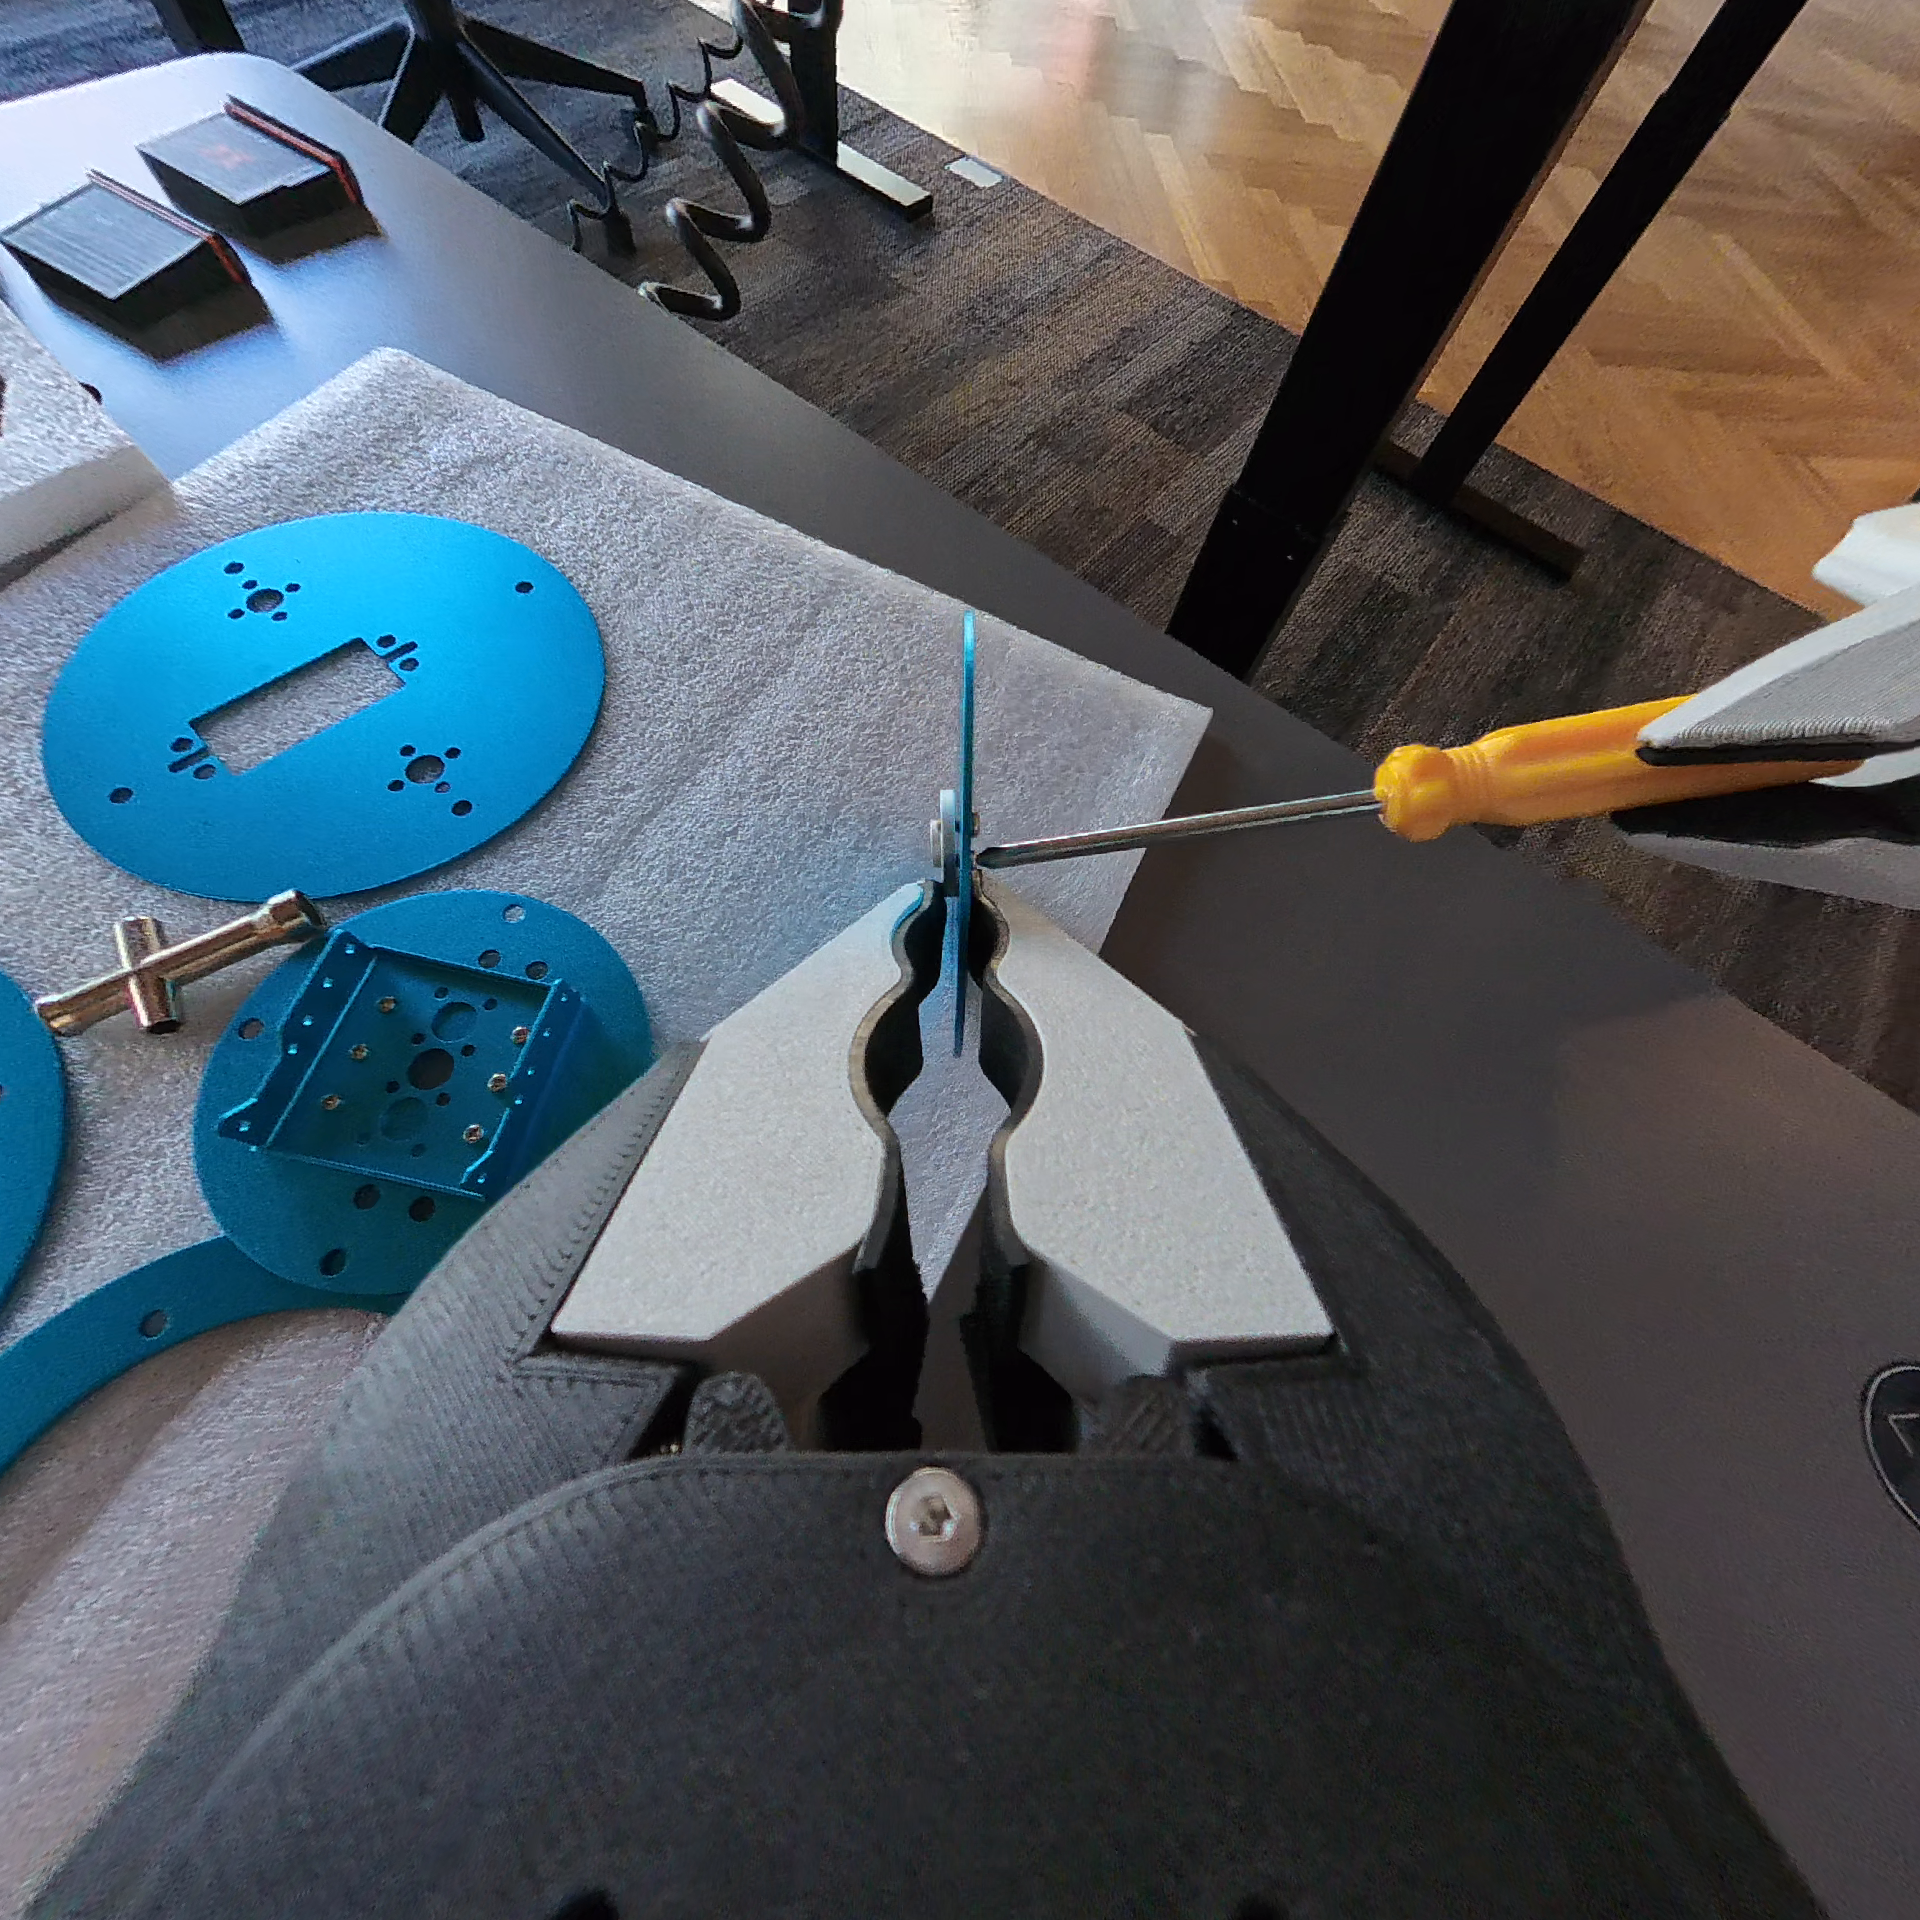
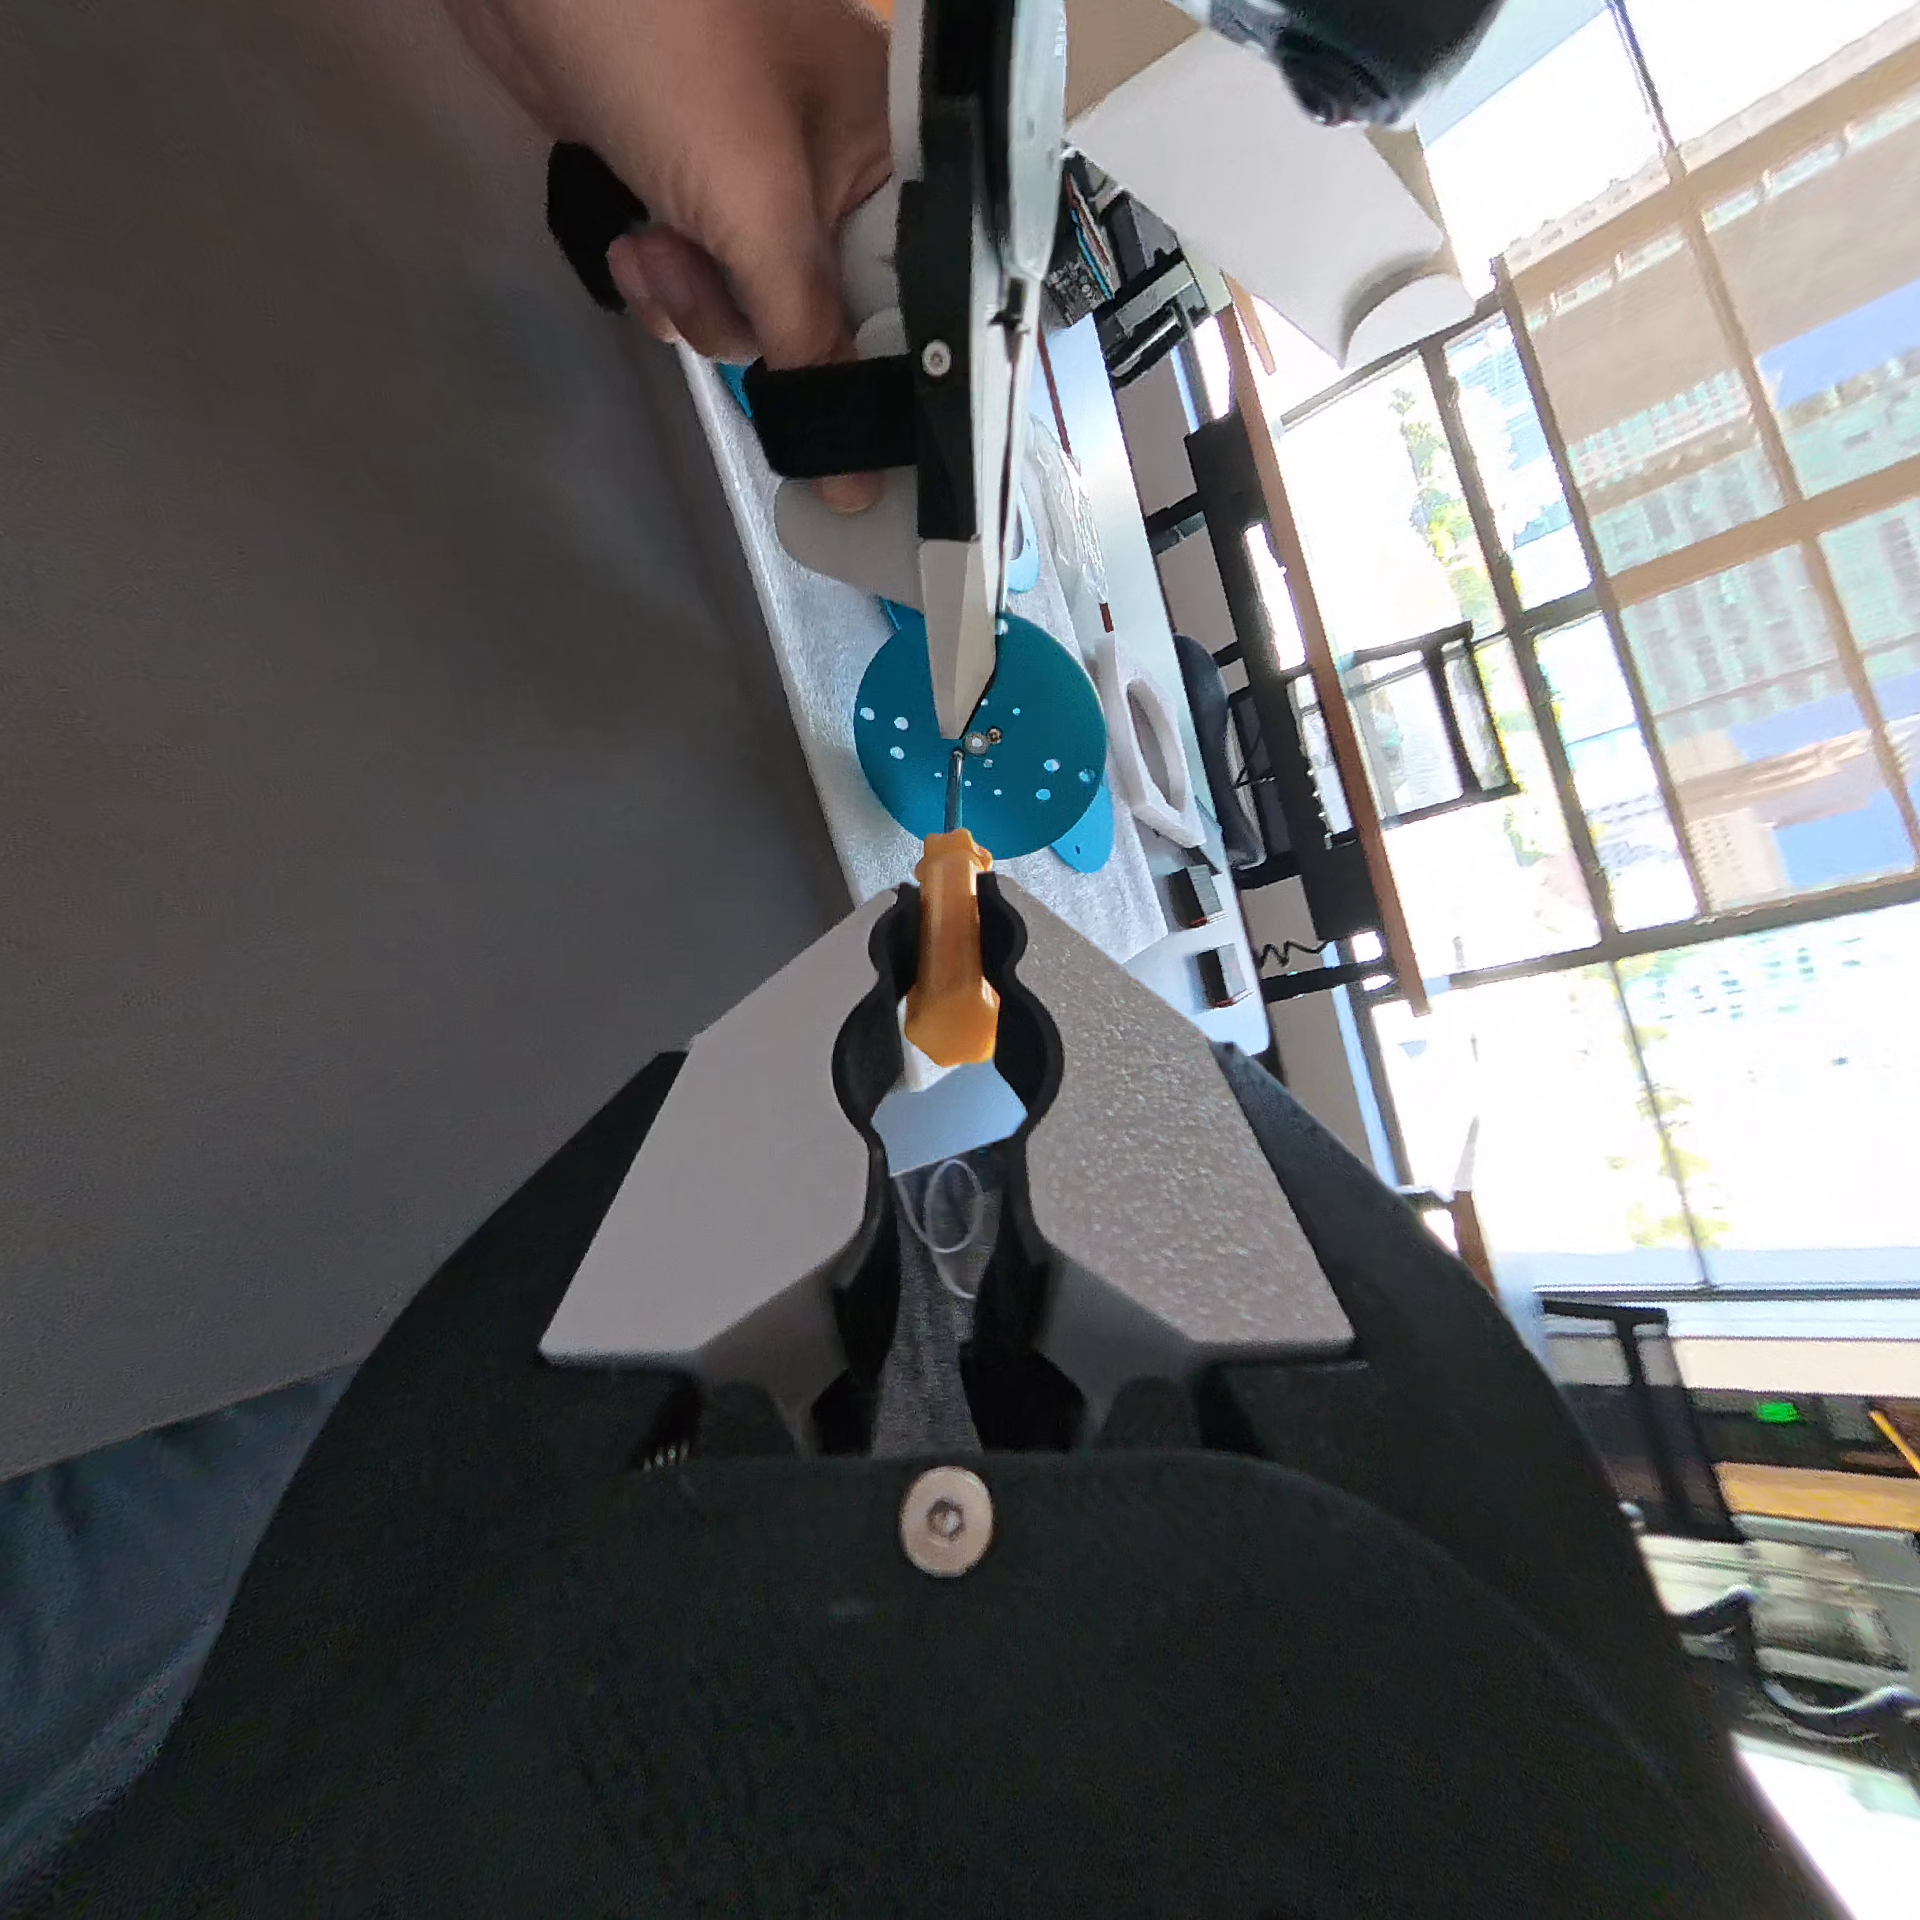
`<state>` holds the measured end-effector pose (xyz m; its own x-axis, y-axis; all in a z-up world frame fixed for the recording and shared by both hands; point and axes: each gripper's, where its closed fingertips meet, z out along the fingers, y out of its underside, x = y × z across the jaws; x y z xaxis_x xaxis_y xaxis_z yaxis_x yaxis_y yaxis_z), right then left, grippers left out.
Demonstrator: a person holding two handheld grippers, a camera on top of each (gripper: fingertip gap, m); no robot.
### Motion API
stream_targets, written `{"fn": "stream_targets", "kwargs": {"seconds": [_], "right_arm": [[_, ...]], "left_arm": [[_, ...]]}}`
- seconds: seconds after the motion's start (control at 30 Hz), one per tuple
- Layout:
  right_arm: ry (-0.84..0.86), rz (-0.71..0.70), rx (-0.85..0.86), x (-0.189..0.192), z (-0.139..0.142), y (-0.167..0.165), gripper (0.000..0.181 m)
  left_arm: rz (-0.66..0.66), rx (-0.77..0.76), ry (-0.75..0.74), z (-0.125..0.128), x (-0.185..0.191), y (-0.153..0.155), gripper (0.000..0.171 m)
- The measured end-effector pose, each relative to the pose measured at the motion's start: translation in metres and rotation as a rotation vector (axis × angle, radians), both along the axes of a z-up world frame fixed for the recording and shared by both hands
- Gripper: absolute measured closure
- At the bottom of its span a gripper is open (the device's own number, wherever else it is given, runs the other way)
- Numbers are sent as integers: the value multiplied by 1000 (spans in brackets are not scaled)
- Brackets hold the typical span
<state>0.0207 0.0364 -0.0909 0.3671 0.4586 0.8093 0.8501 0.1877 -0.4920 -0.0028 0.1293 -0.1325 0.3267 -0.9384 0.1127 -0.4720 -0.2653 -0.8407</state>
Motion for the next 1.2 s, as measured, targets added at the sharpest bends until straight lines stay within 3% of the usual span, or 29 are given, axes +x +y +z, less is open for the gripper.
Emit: {"fn": "stream_targets", "kwargs": {"seconds": [0.07, 0.37, 0.5, 0.57, 0.77, 1.0, 1.07, 1.2], "right_arm": [[-51, 12, 32, -1, -2, 0, 171], [325, -119, -156, 0, 6, 6, 171], [175, -33, -67, -3, 7, 4, 171], [226, -45, -90, -4, 5, 4, 171], [942, -311, -326, 13, 4, 10, 172], [2121, -522, -830, 29, -21, 5, 172], [2238, -526, -865, 30, -25, 4, 172], [2005, -487, -743, 30, -19, 6, 172]], "left_arm": [[5, 6, 3, 0, 0, 1, 169], [9, -5, -4, 0, 0, 1, 169], [-1, 13, 3, 0, 0, 0, 169], [9, 14, 3, -1, -1, 2, 169], [41, 36, 9, 0, 0, 2, 169], [73, 150, 58, 0, 2, 0, 169], [70, 178, 69, 0, 2, 0, 169], [73, 181, 70, 0, 1, 1, 169]]}}
